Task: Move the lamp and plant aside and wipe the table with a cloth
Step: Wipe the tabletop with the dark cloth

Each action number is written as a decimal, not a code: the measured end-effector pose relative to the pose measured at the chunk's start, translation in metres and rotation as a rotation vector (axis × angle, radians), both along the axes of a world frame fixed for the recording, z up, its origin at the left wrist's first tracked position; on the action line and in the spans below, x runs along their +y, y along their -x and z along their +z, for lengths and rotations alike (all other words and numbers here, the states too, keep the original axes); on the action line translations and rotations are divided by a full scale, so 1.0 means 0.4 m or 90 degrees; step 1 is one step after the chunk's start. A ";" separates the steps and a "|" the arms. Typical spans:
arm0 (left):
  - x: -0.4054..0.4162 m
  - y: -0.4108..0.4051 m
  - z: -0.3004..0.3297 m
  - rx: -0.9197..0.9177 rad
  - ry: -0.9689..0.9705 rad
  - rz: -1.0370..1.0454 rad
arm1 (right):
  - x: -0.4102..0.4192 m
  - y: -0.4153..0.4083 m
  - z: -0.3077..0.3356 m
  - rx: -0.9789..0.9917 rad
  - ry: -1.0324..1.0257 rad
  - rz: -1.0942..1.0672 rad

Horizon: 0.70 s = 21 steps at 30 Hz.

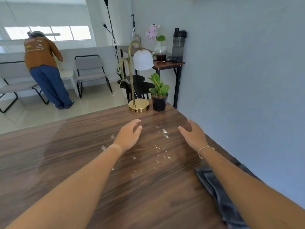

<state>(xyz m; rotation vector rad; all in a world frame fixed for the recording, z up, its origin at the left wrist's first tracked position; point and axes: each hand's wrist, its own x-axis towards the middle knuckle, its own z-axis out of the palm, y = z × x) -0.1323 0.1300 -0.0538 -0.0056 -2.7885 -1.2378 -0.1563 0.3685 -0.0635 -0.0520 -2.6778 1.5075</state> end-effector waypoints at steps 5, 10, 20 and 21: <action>0.014 -0.142 -0.035 0.019 0.089 -0.108 | 0.059 -0.198 -0.007 -0.003 -0.115 -0.050; -0.008 -0.245 -0.061 0.047 0.107 -0.101 | 0.127 -0.345 -0.044 0.000 -0.387 -0.197; -0.172 -0.299 -0.086 0.055 0.176 0.007 | 0.117 -0.366 -0.100 -0.236 -0.501 -0.271; -0.197 -0.295 -0.086 0.055 0.179 0.027 | 0.105 -0.350 -0.100 -0.233 -0.508 -0.259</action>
